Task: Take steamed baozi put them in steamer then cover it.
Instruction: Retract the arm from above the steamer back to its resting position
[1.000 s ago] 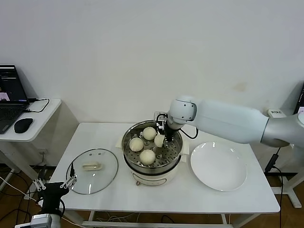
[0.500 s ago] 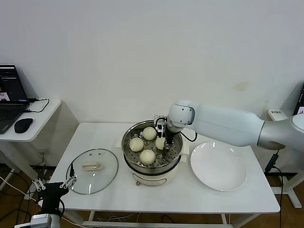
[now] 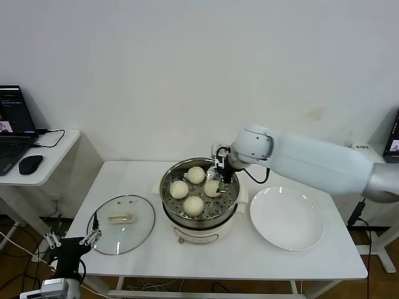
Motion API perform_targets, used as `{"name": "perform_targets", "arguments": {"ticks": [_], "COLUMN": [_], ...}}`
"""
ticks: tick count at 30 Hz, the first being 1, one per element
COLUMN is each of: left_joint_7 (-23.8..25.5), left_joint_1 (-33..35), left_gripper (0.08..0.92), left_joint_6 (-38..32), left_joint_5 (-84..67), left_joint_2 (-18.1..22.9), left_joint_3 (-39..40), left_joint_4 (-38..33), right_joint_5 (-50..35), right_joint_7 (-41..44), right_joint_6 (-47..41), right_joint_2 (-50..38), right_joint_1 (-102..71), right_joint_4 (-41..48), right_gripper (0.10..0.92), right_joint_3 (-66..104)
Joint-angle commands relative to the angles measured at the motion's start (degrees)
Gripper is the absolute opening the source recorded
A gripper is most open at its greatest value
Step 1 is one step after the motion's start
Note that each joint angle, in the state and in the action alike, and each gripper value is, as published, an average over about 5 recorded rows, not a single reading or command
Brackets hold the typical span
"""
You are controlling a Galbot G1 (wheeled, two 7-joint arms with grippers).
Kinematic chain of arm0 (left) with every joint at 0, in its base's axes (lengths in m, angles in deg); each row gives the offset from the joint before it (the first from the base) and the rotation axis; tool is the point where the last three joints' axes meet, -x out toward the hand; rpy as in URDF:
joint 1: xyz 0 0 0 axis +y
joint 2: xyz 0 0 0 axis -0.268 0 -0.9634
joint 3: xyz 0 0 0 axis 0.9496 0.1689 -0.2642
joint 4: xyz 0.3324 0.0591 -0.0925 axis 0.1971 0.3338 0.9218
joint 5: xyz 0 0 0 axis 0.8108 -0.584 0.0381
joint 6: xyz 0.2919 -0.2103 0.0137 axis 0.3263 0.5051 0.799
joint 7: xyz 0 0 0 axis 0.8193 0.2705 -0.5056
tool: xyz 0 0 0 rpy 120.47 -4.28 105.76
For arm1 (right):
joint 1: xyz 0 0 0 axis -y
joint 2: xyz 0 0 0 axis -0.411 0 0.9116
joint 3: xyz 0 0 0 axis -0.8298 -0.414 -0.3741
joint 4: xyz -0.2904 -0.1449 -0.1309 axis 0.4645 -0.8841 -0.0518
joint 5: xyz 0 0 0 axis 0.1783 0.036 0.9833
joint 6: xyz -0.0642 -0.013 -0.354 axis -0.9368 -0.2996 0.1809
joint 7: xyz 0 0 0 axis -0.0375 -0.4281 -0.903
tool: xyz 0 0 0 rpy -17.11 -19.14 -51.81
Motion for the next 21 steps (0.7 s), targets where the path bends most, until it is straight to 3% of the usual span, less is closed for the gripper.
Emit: {"name": "perform_targets", "arguments": {"ticks": [1,5,9,14,21], "left_joint_7": [0.1,0.0,-0.1,-0.2,-0.3], "left_joint_1": [-0.2,-0.5,-0.5,-0.9,-2.1], "left_gripper": [0.823,0.823,0.823,0.823,0.823], "left_joint_6": [-0.1,-0.1,-0.2,-0.3,-0.9], "left_joint_5": [0.0,0.0,0.1,0.3,4.0], "left_joint_2": [0.0,-0.1,0.0,0.2,0.2], "left_joint_3": [0.2,0.4,0.9,1.7,2.9], "left_joint_4": [0.6,1.2,2.0,2.7,5.3], "right_joint_5": [-7.1,-6.0,-0.9,7.0,15.3], "right_joint_7": [-27.2,-33.8,-35.2,-33.0,-25.5], "right_joint_6": [10.3,20.9,28.2,36.7,46.1], "right_joint_2": [-20.6,-23.1,-20.9,-10.2,10.0], "right_joint_1": [-25.9,-47.6,-65.1,-86.9,-101.6], "right_joint_4": [-16.4,-18.8,-20.4,-20.1,-18.9], "right_gripper": [0.823,0.823,0.823,0.823,0.823], "right_joint_3": [25.1,43.9,59.9,81.5,101.4]}}
